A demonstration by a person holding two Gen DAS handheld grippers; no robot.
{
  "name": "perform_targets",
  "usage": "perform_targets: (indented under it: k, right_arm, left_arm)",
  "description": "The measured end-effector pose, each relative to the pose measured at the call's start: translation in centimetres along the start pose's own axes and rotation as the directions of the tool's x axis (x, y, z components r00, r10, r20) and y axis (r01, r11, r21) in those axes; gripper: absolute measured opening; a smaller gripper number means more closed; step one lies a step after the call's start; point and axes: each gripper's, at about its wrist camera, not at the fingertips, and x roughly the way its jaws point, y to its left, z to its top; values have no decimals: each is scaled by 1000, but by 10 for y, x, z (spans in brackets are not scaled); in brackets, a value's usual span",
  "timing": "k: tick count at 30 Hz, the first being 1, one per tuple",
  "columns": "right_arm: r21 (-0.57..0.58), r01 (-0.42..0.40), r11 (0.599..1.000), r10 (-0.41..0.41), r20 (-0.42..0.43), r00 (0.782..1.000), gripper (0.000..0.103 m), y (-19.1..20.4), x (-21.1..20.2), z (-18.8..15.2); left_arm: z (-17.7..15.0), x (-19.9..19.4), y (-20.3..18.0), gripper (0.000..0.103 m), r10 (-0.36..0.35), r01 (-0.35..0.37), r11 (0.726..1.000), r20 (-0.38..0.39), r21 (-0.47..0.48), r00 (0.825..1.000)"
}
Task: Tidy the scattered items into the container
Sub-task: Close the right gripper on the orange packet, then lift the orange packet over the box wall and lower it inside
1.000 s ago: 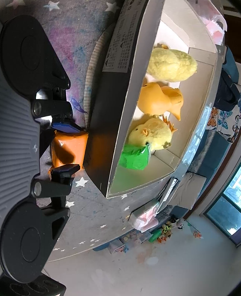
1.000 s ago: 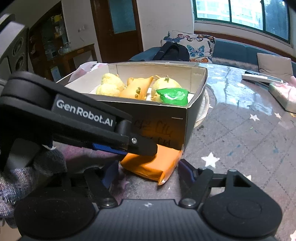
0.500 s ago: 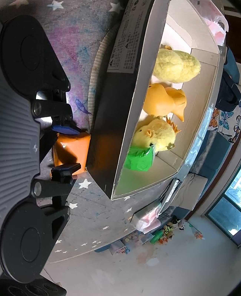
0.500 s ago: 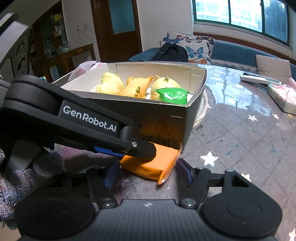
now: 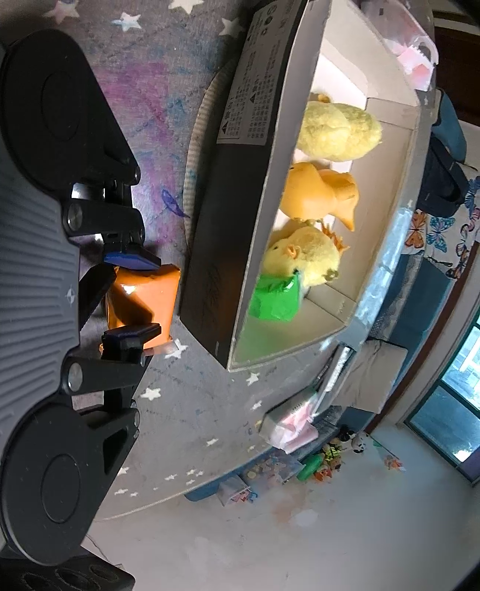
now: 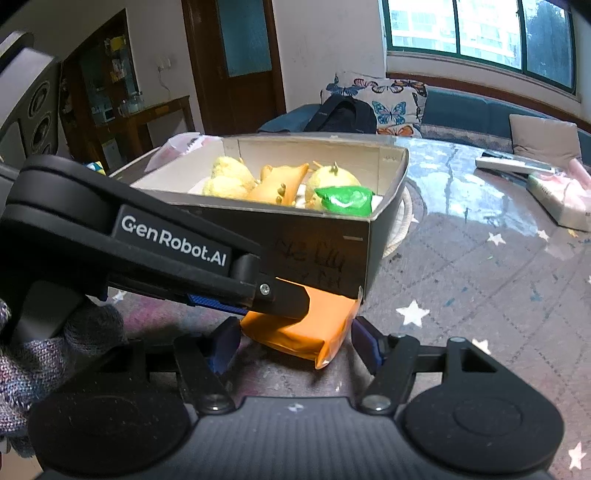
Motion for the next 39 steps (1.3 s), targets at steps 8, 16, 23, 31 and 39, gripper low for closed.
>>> perform_targets:
  k: [8,16,23,31,39]
  right_arm:
    - [-45,-1,999,5,85,996,67,13,-23,18]
    - [-87,7,996,7,163,987,67,16,-22,53]
    - [-105,6,994,14,186,982,68,11,2,86]
    - [-100,-11,995,25,142,989,68,-1,36,103]
    - [-87,-19,996,27,96,995,68,-5,56,99]
  left_arm:
    - [7,-36,-15,33,-4,1,999,108,34,994]
    - [40,-49,-13,33,-15,12,1000,189,16,982]
    - [71,-41,3,33,-16,20,1000,207,-18,978]
    - [92,-12,24,33,-2,11,999,169,-50,986]
    - [90,2,33,33,8,-1,998,133,-58,991]
